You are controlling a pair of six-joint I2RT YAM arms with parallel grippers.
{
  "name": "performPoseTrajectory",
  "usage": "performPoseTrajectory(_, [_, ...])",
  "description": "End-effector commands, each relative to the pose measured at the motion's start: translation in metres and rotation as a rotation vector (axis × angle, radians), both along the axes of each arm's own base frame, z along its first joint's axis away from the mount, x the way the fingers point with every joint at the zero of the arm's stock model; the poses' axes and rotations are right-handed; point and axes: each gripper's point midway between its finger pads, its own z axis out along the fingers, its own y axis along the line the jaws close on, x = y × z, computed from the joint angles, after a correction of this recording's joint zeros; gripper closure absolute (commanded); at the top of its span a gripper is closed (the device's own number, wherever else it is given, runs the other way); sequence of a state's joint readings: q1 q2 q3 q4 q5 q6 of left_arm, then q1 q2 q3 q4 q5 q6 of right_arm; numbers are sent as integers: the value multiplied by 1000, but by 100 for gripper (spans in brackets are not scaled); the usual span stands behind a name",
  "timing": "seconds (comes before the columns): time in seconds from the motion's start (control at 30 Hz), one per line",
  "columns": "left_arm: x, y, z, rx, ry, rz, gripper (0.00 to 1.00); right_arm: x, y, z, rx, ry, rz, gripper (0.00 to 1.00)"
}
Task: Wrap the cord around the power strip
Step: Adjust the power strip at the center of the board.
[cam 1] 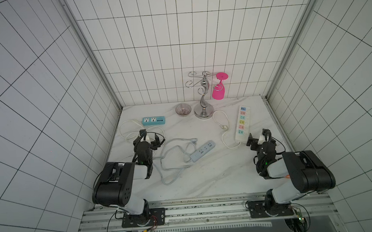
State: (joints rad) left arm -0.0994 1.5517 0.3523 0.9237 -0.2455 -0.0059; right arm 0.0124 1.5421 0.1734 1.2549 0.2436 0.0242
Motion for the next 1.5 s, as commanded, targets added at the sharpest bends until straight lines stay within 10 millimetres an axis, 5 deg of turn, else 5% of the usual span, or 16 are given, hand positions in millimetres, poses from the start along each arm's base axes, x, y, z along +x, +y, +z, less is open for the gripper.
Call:
performPoseTrajectory(0.0, [6,-1,10,14,-34,1,3,18,-1,30,-15,-98,6,1])
performPoseTrajectory(1.0, [3,-2,11,13,-40,-8,3,27,7,37,-10,-86,82,1])
performPoseTrajectory(1.23, [-2,-3,30,23,-103,-19,2,58,39,60,-59,30,222,3])
performPoseTrajectory(1.47, [-5,-1,58,15,-83,18,2,95,126,70,-189,201,600,2])
